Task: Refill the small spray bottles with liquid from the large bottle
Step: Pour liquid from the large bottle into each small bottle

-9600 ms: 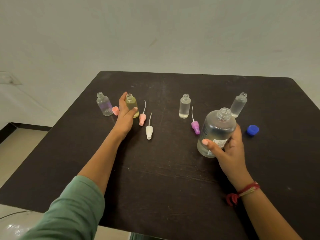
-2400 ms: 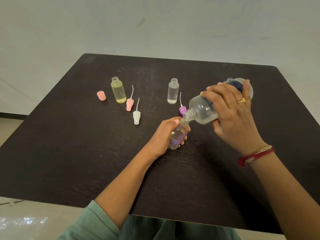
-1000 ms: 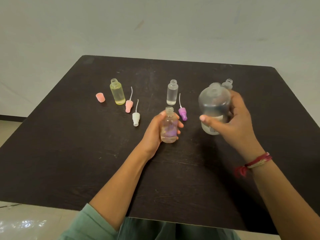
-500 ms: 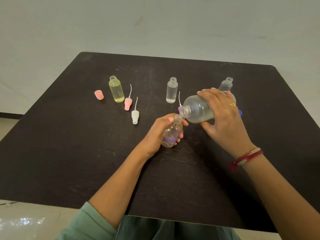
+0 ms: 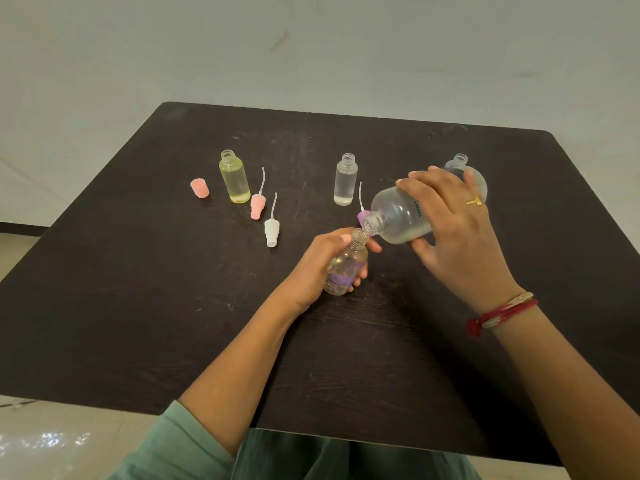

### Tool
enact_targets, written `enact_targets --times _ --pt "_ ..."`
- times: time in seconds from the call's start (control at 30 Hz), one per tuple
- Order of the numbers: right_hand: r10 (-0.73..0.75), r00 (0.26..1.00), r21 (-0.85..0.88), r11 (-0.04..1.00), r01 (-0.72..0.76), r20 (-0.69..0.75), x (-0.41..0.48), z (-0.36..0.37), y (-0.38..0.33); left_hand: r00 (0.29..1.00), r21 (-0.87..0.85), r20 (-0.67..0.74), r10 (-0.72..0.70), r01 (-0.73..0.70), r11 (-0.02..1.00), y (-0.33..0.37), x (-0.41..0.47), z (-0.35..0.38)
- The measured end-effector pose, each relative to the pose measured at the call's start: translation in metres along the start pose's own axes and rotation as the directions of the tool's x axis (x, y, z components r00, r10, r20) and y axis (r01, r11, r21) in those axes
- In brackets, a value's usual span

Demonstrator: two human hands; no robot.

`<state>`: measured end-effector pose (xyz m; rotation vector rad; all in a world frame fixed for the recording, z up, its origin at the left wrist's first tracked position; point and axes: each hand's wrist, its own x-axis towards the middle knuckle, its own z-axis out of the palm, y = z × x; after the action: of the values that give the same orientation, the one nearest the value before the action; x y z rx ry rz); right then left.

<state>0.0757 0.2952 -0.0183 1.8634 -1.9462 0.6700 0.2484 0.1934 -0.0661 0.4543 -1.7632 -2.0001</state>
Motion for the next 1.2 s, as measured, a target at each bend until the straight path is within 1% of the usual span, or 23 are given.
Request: enact_targets --times 0.43,0.7,1.2 --pt "-0.049 0.999 -0.064 0.997 0.048 -0.01 0.0027 -0.0041 0.0006 1.0 0.019 0.012 -0.021 0.021 1.0 0.0003 -0.0002 -0.0012" --pt "-0.083 0.997 -0.12 0.989 0.083 0.007 0.0053 -0.0076 0.0009 1.0 0.026 0.011 -0.025 0.025 0.999 -0.0006 0.0003 -0.0013" --pt "-0.115 0.993 -0.182 0.977 0.114 0.003 0.0078 -0.0101 -0.0002 0.999 0.039 0.009 -0.033 0.032 0.999 -0.0003 -0.0002 -0.0013"
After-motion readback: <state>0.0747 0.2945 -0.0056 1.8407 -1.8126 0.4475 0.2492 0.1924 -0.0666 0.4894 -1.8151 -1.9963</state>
